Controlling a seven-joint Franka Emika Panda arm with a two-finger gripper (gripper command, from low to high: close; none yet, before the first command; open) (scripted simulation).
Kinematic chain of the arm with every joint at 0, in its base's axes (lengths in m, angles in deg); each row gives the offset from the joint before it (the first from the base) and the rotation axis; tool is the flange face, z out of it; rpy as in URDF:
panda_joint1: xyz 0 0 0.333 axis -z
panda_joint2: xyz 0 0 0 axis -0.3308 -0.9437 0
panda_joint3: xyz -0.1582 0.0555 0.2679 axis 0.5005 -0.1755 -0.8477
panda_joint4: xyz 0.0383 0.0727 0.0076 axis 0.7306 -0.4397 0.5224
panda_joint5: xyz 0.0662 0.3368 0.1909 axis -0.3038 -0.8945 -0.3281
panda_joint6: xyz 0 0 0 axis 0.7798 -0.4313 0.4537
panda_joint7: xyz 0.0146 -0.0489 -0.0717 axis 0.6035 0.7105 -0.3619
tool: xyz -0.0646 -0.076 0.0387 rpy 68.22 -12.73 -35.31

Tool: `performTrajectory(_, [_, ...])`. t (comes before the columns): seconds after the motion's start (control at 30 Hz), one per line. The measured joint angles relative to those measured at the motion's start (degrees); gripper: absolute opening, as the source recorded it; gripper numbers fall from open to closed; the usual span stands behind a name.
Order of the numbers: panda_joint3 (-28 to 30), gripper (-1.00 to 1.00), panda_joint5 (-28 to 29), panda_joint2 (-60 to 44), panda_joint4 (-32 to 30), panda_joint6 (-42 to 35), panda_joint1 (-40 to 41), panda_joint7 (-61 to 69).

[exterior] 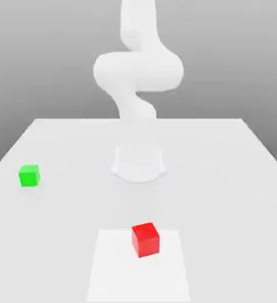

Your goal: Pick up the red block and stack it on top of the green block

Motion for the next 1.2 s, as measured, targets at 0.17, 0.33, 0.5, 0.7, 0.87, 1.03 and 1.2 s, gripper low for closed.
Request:
performTrajectory(0.17, [1.8, 0.0, -0.9, -10.1, -7.5, 6.7, -2.2, 4.7])
performTrajectory(0.33, [2.8, 0.0, -1.5, -20.2, -14.8, 13.4, -4.0, 9.1])
performTrajectory(0.5, [3.1, 0.0, -1.1, -31.4, -22.7, 20.8, -5.3, 13.1])
performTrajectory(0.7, [2.6, 0.0, -0.2, -44.9, -27.1, 31.0, -5.2, 15.5])
performTrajectory(0.87, [0.8, -1.0, -1.9, -53.1, -26.1, 38.0, -3.9, 16.8])
performTrajectory(1.03, [0.6, -1.0, -1.8, -54.1, -26.0, 38.8, -3.6, 16.6])
performTrajectory(1.2, [1.3, -1.0, -0.1, -46.8, -27.0, 32.5, -3.9, 15.5])
